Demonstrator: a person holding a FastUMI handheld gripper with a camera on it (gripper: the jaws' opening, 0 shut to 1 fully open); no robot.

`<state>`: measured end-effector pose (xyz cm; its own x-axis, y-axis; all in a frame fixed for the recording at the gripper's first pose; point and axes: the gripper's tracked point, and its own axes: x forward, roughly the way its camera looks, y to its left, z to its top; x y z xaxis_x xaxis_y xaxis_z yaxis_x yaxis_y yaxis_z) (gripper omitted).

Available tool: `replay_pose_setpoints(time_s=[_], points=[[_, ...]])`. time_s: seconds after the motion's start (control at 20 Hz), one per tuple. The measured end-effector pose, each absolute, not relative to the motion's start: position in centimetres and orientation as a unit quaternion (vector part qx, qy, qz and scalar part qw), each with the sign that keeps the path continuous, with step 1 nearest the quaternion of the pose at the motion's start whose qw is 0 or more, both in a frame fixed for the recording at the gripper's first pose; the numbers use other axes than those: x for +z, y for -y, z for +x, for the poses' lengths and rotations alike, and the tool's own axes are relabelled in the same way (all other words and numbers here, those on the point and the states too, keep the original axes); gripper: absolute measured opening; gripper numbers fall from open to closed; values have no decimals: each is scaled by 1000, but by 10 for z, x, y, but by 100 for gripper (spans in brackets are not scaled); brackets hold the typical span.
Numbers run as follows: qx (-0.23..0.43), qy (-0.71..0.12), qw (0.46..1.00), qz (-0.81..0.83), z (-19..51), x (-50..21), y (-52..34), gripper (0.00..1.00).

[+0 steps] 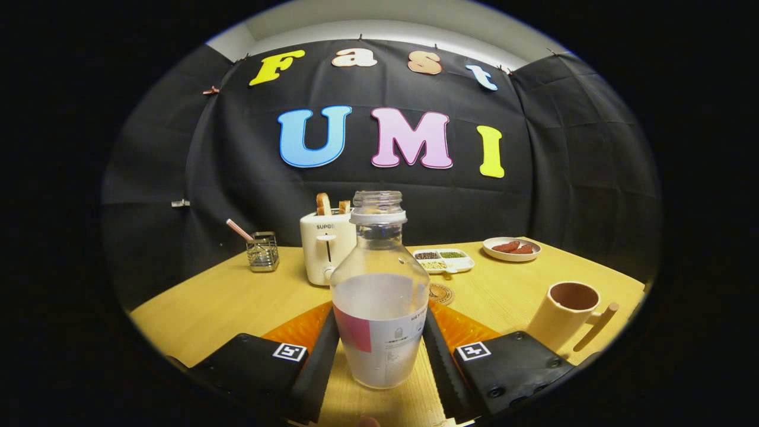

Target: Take the bottle from table, then pour the juice into the cup, finally place the bottle on the coaster

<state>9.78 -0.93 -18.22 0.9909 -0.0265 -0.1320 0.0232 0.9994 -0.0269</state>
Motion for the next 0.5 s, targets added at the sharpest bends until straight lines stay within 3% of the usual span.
replay_pose_setpoints(time_s=[0.5], points=[[-21,-82,994,76,69,-134,28,76]])
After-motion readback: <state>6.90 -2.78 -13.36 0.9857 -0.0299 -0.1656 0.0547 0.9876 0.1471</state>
